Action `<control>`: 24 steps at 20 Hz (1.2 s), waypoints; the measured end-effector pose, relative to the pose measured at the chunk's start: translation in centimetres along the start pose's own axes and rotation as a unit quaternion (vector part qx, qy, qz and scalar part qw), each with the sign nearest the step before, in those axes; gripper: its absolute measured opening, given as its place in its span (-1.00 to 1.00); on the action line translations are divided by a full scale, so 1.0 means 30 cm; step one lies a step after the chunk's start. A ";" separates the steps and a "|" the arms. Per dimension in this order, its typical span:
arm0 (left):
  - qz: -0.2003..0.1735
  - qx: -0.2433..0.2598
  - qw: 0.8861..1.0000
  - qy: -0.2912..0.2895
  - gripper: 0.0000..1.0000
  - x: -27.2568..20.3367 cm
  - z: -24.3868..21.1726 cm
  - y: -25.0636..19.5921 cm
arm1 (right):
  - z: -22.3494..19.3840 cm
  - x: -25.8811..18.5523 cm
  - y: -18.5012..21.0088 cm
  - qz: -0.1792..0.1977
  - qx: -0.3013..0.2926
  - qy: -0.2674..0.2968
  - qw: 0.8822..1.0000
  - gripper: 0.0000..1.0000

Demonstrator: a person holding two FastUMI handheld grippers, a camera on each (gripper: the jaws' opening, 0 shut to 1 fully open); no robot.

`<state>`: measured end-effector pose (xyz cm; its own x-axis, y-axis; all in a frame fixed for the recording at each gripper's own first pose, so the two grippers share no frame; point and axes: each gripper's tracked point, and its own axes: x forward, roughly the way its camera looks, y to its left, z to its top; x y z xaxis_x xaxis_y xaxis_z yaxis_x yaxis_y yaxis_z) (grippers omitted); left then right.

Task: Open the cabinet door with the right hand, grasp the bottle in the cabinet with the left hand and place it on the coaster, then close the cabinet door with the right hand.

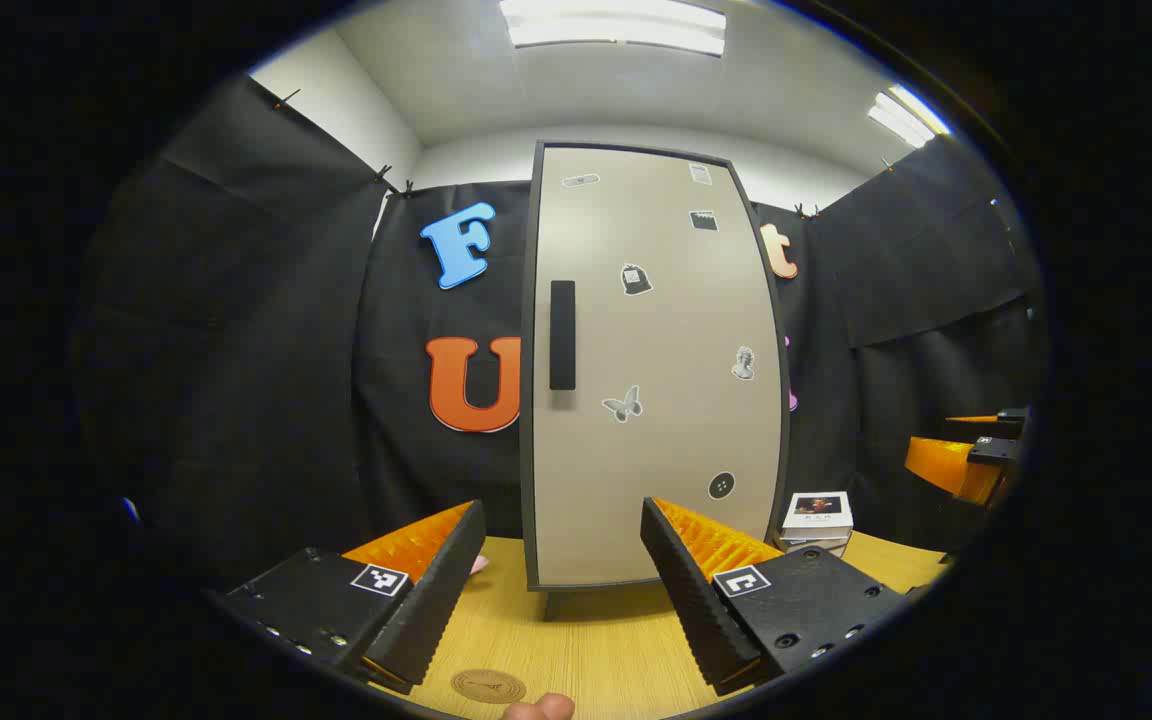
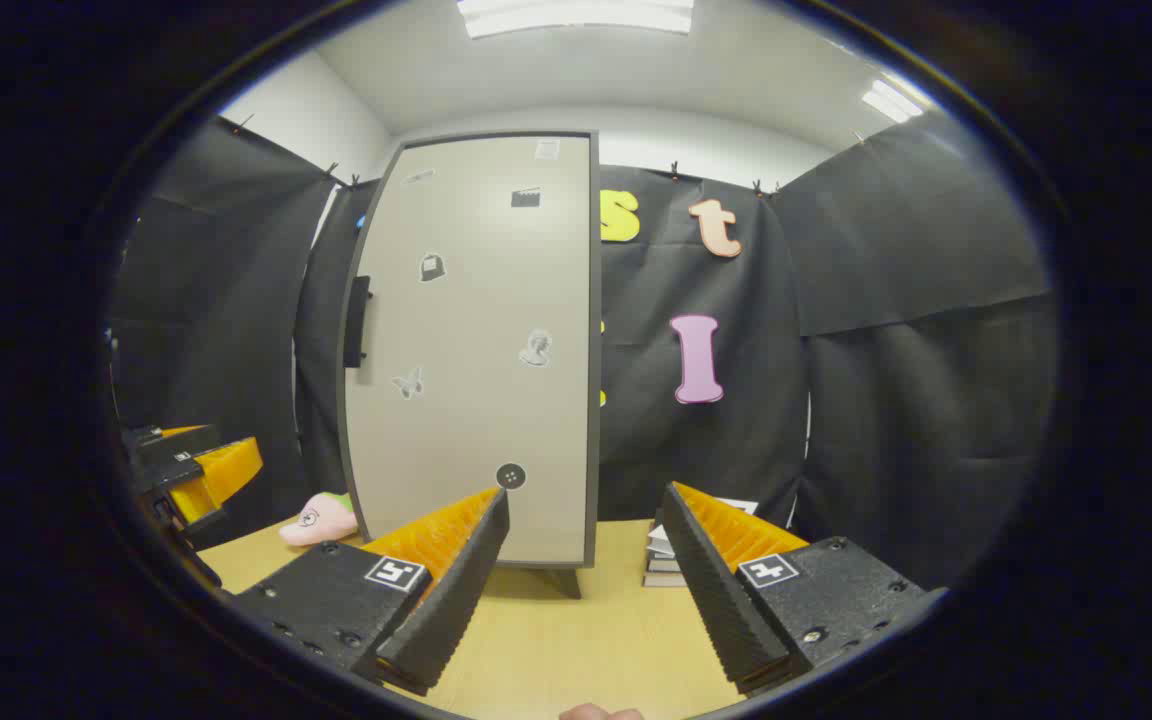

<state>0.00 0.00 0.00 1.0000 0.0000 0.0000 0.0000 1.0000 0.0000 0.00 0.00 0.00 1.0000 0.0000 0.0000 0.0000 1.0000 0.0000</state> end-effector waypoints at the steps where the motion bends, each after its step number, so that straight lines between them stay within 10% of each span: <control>1: 0.001 -0.001 1.000 -0.002 0.89 0.001 0.005 0.006 | 0.001 0.002 -0.004 -0.004 -0.001 0.000 1.000 0.98; 24: -0.003 0.002 1.000 -0.014 0.89 -0.029 0.067 0.009 | 0.028 -0.035 0.046 0.012 -0.014 -0.006 1.000 0.98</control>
<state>-0.86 0.27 2.01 0.9996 -0.0060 0.0289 0.0059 1.0000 0.0037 -1.06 1.37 0.83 0.9996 0.0241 0.0110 -0.0238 0.9993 -0.0288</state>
